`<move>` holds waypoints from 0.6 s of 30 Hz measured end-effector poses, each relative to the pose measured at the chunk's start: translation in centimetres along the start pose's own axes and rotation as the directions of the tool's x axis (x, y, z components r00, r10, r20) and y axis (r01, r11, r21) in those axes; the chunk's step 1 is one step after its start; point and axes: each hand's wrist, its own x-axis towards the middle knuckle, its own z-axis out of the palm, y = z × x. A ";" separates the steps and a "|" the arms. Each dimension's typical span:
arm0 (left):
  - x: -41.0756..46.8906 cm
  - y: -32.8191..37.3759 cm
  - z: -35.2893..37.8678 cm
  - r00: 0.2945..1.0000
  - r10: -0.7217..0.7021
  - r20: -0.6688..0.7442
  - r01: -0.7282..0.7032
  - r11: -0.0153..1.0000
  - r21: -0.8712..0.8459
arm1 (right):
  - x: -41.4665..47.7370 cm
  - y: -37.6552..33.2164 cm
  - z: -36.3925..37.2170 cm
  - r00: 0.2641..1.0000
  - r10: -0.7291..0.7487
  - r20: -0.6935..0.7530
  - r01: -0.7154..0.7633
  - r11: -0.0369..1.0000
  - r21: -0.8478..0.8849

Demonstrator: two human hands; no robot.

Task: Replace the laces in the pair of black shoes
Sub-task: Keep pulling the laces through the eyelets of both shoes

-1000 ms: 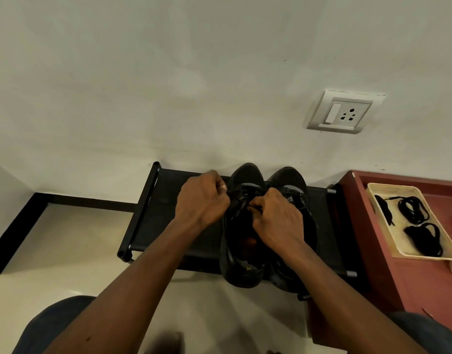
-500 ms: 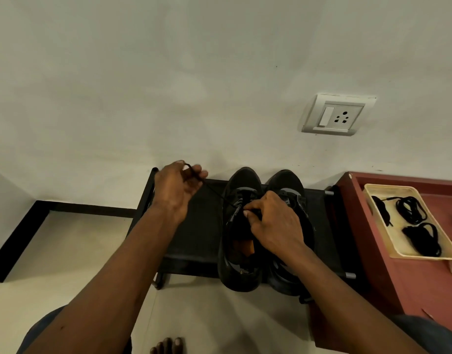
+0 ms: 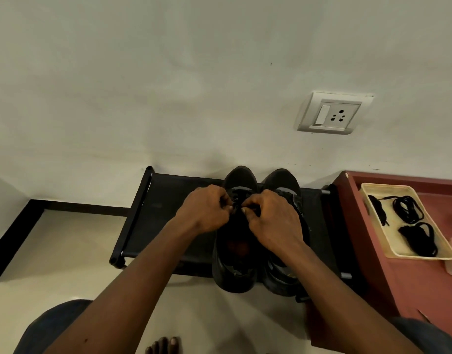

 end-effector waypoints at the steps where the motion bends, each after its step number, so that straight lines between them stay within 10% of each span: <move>1: 0.1 -0.1 0.0 1.000 -0.007 0.018 0.007 1.000 0.010 | 0.0 0.0 -0.1 1.000 -0.001 -0.005 0.001 1.000 0.002; 5: 0.0 -0.4 0.2 0.999 -0.020 0.049 0.020 1.000 0.009 | -0.1 -0.3 -0.2 1.000 0.007 -0.004 -0.007 1.000 -0.004; 12: 0.5 -1.1 -1.7 0.917 -0.145 -0.372 0.038 0.959 -0.280 | -0.3 -0.5 -0.5 0.999 0.023 -0.029 -0.025 0.998 -0.064; 18: 0.9 -2.1 -5.2 0.758 -0.512 -0.405 -0.129 0.491 -0.861 | -0.3 -0.5 -0.3 0.999 0.033 -0.027 -0.035 0.997 -0.067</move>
